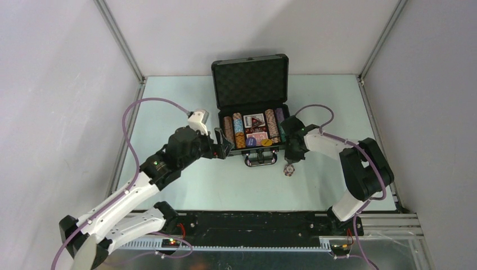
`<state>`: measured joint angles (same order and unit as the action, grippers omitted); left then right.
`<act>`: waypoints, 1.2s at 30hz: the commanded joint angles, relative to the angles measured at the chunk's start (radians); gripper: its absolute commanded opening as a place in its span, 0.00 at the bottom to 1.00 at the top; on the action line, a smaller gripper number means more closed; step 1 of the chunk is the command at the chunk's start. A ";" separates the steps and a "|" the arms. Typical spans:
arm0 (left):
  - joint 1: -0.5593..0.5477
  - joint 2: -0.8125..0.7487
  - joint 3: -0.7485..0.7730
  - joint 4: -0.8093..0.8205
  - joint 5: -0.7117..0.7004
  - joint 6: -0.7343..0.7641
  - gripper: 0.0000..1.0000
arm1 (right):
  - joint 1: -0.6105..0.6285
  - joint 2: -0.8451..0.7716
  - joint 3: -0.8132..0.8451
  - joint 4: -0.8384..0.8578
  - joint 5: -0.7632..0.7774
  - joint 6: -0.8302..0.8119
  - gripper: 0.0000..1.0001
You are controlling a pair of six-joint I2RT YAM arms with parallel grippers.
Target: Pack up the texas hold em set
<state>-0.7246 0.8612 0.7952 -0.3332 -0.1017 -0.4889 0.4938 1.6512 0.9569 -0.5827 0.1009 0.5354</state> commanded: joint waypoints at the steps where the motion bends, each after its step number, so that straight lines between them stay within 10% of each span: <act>1: -0.004 -0.017 0.040 -0.015 -0.030 0.026 0.94 | 0.003 -0.052 -0.007 -0.030 0.021 0.022 0.00; 30: -0.004 -0.023 0.055 -0.035 -0.049 0.041 0.94 | -0.018 -0.093 0.028 -0.015 0.048 0.016 0.00; 36: -0.004 -0.032 0.067 -0.050 -0.066 0.048 0.94 | -0.026 -0.133 0.128 -0.061 0.087 -0.017 0.30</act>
<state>-0.7246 0.8543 0.8150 -0.3836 -0.1349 -0.4686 0.4698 1.5791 0.9970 -0.6273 0.1383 0.5449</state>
